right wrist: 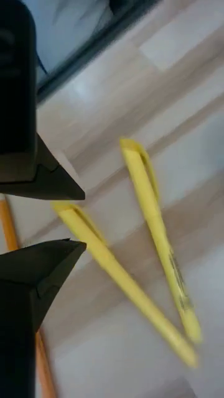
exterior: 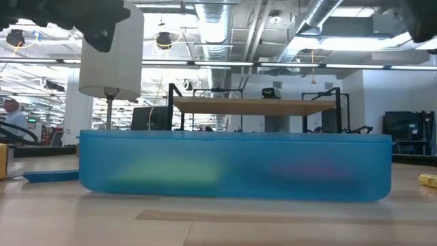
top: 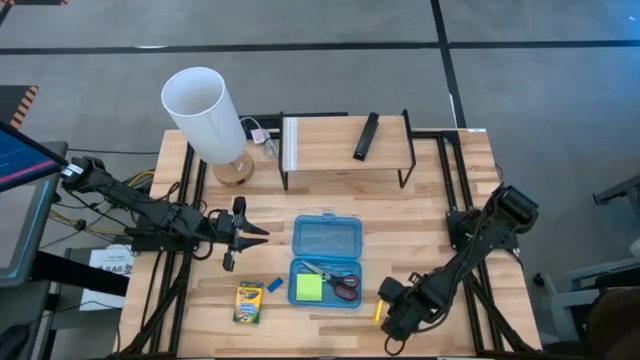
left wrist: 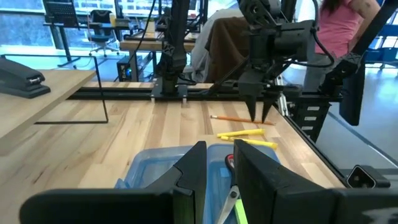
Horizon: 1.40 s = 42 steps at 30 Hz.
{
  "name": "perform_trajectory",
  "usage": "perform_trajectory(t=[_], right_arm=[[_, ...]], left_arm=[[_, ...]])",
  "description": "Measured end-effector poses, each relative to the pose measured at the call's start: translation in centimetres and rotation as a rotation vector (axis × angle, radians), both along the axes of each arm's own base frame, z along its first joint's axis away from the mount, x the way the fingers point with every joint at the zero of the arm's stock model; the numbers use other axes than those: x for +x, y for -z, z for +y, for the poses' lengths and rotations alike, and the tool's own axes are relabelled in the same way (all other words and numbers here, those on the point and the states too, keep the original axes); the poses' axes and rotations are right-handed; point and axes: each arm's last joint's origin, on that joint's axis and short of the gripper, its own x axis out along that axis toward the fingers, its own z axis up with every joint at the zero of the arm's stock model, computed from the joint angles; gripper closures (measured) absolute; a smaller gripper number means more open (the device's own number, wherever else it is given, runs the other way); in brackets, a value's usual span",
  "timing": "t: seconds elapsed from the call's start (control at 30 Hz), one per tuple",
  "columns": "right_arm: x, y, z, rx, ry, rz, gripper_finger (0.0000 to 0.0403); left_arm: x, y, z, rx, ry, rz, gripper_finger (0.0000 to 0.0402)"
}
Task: Pack school essentials
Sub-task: Put the right yellow pen into the blue supply box
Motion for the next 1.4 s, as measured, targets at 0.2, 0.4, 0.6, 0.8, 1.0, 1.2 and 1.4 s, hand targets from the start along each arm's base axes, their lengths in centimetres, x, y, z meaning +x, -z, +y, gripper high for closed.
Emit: perform_trajectory(t=[0.2,0.4,0.6,0.8,1.0,1.2,1.4], right_arm=[[-0.2,-0.2,-0.1,0.0,0.016,0.01,0.0238],[-0.1,-0.1,-0.3,0.009,0.041,0.038,0.0222],[0.5,-0.1,-1.0,0.056,0.062,0.082,0.0188],[0.9,-0.1,-1.5,0.052,0.118,0.077,0.0149],[0.1,-0.1,-0.6,0.012,0.123,0.034,0.0148],[-0.7,-0.1,0.2,-0.019,0.139,-0.002,0.0152],[-0.9,0.2,0.3,-0.043,0.156,-0.045,0.0153]], left_arm=[[0.0,0.0,0.0,-0.057,0.005,0.002,0.0335],[0.0,-0.5,-0.1,-0.067,0.025,-0.044,0.0335],[0.0,-0.7,-0.1,-0.066,0.026,-0.065,0.0335],[0.0,-0.7,-0.2,-0.065,0.072,-0.064,0.0335],[0.0,-0.7,-0.2,-0.066,0.078,-0.063,0.0335],[0.0,-0.7,-0.2,-0.072,0.078,-0.062,0.0335],[0.0,-0.7,-0.2,-0.078,0.077,-0.062,0.0335]])
